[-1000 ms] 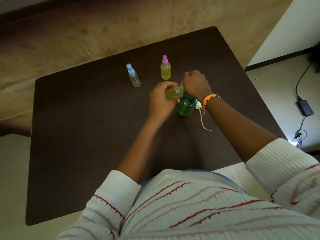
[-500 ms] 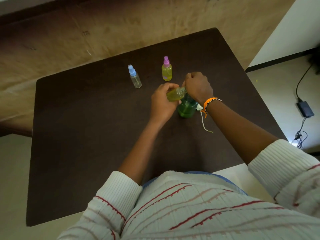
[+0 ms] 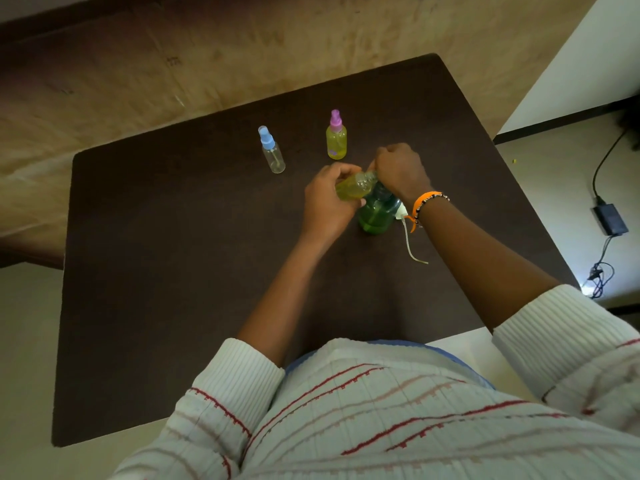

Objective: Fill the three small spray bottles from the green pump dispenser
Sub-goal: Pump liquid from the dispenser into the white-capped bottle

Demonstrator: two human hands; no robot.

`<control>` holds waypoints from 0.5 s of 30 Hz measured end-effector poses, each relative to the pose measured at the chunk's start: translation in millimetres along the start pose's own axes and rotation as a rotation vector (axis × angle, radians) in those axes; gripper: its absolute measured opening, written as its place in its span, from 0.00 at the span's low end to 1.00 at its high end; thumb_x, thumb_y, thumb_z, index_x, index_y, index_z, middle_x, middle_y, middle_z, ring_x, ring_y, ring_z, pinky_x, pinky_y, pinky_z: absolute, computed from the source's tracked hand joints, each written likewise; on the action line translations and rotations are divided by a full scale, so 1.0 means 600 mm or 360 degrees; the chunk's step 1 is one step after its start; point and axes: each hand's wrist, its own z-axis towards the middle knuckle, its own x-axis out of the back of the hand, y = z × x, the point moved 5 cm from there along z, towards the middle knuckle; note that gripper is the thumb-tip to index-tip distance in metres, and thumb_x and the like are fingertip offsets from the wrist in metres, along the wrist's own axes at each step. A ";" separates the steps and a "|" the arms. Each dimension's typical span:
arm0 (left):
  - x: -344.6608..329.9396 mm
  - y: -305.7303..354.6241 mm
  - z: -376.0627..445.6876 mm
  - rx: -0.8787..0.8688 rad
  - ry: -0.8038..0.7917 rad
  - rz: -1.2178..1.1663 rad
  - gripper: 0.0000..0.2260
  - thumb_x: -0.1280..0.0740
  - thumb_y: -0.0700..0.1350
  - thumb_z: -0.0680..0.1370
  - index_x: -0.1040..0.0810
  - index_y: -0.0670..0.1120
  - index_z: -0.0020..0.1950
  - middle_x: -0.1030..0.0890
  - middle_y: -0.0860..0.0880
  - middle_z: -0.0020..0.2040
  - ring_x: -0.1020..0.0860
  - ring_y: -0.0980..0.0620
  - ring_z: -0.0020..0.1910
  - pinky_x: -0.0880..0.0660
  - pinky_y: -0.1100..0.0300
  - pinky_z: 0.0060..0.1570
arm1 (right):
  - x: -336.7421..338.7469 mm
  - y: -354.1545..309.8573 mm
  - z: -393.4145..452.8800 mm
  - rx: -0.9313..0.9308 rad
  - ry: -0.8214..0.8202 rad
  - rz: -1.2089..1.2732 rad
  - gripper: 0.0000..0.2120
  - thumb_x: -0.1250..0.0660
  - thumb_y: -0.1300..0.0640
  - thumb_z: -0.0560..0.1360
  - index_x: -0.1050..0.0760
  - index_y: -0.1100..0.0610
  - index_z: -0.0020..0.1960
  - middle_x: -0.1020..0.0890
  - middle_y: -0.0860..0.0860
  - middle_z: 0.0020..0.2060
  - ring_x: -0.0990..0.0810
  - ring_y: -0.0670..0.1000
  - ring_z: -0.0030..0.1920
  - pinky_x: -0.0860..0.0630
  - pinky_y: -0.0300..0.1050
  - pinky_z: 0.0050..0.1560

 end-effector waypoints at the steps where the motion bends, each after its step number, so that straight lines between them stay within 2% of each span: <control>1: -0.003 -0.001 0.000 0.0009 -0.0004 0.0003 0.18 0.26 0.34 0.63 0.21 0.46 0.50 0.19 0.48 0.50 0.21 0.53 0.49 0.25 0.62 0.48 | 0.003 0.002 0.001 0.0022 0.0043 -0.0038 0.19 0.47 0.52 0.79 0.21 0.58 0.58 0.21 0.60 0.59 0.23 0.63 0.59 0.28 0.51 0.58; 7: 0.000 -0.001 0.000 -0.0004 0.0003 0.0020 0.18 0.26 0.34 0.63 0.21 0.46 0.51 0.19 0.49 0.50 0.21 0.53 0.49 0.24 0.62 0.49 | 0.001 -0.001 0.003 0.0093 0.0010 -0.0112 0.19 0.48 0.52 0.80 0.22 0.59 0.59 0.22 0.60 0.59 0.24 0.63 0.59 0.29 0.50 0.57; 13: 0.003 0.002 -0.001 -0.0021 -0.0001 -0.0019 0.18 0.26 0.34 0.63 0.21 0.47 0.51 0.18 0.48 0.50 0.20 0.52 0.49 0.24 0.58 0.51 | -0.008 -0.016 0.007 0.0061 -0.0458 -0.0011 0.17 0.42 0.48 0.79 0.21 0.60 0.48 0.20 0.59 0.47 0.23 0.56 0.48 0.28 0.48 0.51; 15: 0.003 0.001 -0.002 -0.0022 0.0010 -0.0017 0.18 0.26 0.34 0.63 0.21 0.47 0.51 0.18 0.48 0.50 0.20 0.53 0.49 0.24 0.59 0.51 | -0.010 -0.012 0.007 0.0031 -0.0428 0.0066 0.20 0.41 0.46 0.79 0.20 0.63 0.51 0.19 0.60 0.49 0.21 0.58 0.51 0.26 0.50 0.54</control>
